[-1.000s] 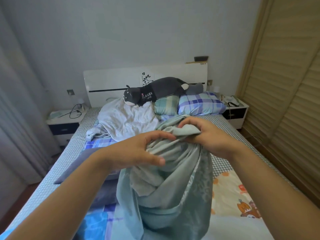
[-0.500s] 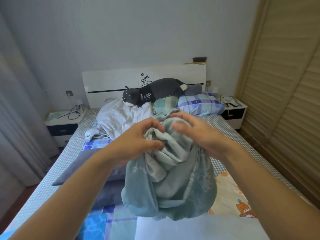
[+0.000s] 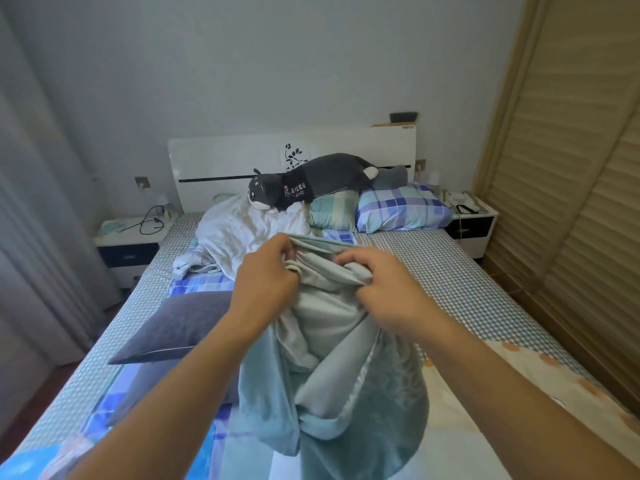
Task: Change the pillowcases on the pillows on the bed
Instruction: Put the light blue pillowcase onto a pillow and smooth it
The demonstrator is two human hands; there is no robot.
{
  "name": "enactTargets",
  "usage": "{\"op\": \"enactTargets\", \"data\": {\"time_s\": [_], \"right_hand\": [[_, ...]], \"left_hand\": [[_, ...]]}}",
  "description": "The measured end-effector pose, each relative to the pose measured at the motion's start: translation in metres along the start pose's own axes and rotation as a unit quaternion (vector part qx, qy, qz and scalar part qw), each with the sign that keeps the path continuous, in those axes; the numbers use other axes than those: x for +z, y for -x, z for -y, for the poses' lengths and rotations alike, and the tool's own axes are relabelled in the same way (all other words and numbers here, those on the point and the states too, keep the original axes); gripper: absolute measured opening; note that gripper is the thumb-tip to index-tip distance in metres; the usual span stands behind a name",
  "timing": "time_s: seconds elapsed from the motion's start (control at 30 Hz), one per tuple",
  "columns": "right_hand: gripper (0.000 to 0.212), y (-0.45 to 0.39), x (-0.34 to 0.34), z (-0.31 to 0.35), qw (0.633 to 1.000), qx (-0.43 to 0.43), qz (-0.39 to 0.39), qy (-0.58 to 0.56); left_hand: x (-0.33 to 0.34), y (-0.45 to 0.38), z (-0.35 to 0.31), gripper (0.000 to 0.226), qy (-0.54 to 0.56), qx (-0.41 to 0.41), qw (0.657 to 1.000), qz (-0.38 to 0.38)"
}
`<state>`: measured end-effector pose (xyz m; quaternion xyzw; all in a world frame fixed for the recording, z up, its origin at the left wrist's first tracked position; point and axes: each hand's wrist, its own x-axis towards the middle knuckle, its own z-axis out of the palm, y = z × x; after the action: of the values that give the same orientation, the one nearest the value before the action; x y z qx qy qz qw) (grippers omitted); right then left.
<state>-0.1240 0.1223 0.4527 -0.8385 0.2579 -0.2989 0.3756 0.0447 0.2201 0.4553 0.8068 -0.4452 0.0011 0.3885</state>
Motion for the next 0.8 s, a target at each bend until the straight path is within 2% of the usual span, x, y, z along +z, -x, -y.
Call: {"op": "enactTargets", "data": {"time_s": [0.03, 0.07, 0.13, 0.17, 0.23, 0.27, 0.4, 0.47, 0.57, 0.67, 0.8], "right_hand": [[0.056, -0.002, 0.000, -0.006, 1.000, 0.013, -0.026, 0.000], [0.052, -0.005, -0.001, -0.011, 0.998, 0.036, -0.059, -0.009], [0.045, -0.011, -0.003, -0.020, 0.991, 0.085, -0.078, -0.073], [0.038, -0.012, -0.002, -0.022, 0.985, 0.102, -0.061, -0.124], [0.018, -0.009, 0.004, -0.022, 0.973, 0.118, 0.000, -0.196], [0.012, -0.007, 0.008, -0.022, 0.975, 0.119, 0.017, -0.187], [0.009, -0.013, 0.018, -0.027, 0.983, 0.114, 0.017, -0.140], [0.008, -0.015, 0.017, -0.026, 0.983, 0.104, -0.012, -0.151], [0.004, -0.010, 0.009, -0.019, 0.960, 0.124, -0.041, -0.248], [0.012, 0.001, 0.010, -0.012, 0.936, 0.140, -0.003, -0.324], [0.047, 0.014, 0.025, -0.010, 0.950, 0.125, 0.079, -0.277]], "left_hand": [[-0.004, -0.002, 0.000, 0.024, 0.094, -0.042, 0.993, 0.058], [-0.010, 0.000, -0.003, 0.027, 0.222, -0.092, 0.961, 0.136], [-0.018, 0.008, -0.012, 0.025, 0.460, -0.180, 0.823, 0.281], [-0.020, 0.012, -0.015, 0.023, 0.514, -0.194, 0.775, 0.312], [-0.018, 0.018, -0.016, 0.014, 0.566, -0.193, 0.733, 0.325], [-0.014, 0.021, -0.014, 0.011, 0.591, -0.189, 0.714, 0.323], [0.011, 0.035, -0.015, 0.009, 0.674, -0.165, 0.667, 0.270], [0.019, 0.042, -0.015, 0.010, 0.693, -0.163, 0.666, 0.222], [0.016, 0.048, -0.011, 0.035, 0.627, -0.132, 0.739, 0.206], [0.012, 0.047, -0.008, 0.039, 0.563, -0.135, 0.799, 0.166], [0.012, 0.043, -0.007, 0.027, 0.517, -0.138, 0.837, 0.112]]}}
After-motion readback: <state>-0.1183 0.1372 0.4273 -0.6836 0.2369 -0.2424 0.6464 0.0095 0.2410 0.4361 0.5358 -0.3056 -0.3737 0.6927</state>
